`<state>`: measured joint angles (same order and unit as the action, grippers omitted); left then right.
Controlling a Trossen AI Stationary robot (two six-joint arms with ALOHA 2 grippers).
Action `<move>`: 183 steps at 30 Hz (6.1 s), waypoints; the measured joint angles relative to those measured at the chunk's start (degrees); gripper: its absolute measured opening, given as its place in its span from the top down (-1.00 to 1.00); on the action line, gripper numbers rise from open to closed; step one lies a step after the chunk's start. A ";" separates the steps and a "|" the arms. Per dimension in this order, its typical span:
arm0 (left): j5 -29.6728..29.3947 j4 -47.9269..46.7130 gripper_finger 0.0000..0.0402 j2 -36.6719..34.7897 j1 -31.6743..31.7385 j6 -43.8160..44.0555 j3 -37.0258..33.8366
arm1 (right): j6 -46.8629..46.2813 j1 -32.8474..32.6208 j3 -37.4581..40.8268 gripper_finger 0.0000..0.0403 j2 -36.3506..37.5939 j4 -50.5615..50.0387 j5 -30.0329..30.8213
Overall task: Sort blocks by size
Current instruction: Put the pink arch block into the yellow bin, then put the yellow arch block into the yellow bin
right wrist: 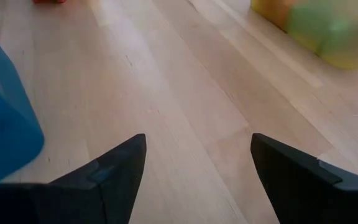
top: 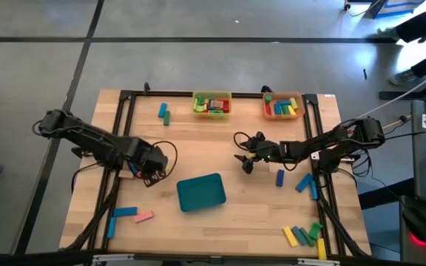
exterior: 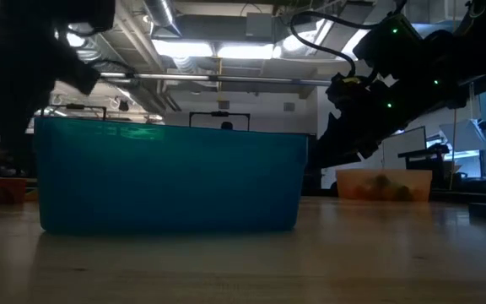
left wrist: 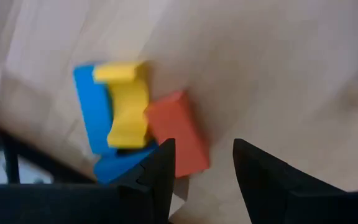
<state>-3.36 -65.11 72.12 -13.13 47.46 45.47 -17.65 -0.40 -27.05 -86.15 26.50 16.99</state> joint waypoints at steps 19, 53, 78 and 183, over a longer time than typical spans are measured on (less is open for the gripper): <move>-0.28 6.45 0.03 0.03 2.41 4.29 -7.56 | -0.05 0.00 0.00 -0.45 0.00 -0.72 -0.13; -2.17 14.42 0.38 0.04 6.15 -15.60 2.06 | -0.04 0.00 -0.02 -0.45 0.00 -1.05 0.31; -4.71 57.67 0.37 6.95 37.61 -56.93 9.49 | 0.13 0.07 -0.02 -0.45 0.00 -1.04 3.87; -1.34 10.91 -0.08 2.89 18.97 -22.56 -10.27 | -0.07 0.07 -0.02 -0.45 0.00 -0.90 3.52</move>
<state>-4.70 -54.20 75.00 5.85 24.90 35.20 -17.72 -0.34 -27.07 -86.15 25.61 20.51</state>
